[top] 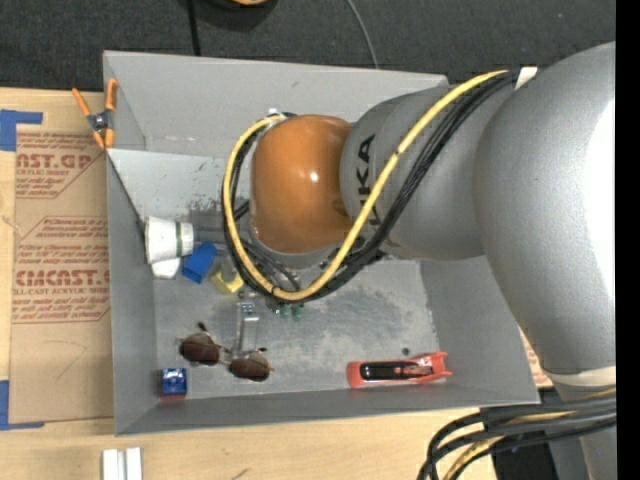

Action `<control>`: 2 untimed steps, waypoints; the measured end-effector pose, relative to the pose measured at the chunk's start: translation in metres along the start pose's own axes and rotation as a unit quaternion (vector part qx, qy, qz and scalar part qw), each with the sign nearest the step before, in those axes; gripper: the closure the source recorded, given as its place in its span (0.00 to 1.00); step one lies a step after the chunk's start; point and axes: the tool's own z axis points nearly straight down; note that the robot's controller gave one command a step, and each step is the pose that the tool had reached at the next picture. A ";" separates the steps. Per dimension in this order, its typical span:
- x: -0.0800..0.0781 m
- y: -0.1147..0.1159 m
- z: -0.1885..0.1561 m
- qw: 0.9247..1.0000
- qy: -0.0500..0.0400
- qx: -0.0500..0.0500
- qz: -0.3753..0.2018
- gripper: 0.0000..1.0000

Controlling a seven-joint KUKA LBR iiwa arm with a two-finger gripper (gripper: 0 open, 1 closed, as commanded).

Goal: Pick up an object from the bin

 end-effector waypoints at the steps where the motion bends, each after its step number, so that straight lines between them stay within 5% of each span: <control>1: -0.002 -0.001 -0.005 1.000 -0.004 -0.001 0.001 0.00; 2: 0.033 0.032 0.059 1.000 -0.003 -0.001 0.003 0.00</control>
Offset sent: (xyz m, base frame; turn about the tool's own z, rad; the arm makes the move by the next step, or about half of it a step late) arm -0.0471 0.0430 -0.0810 0.0043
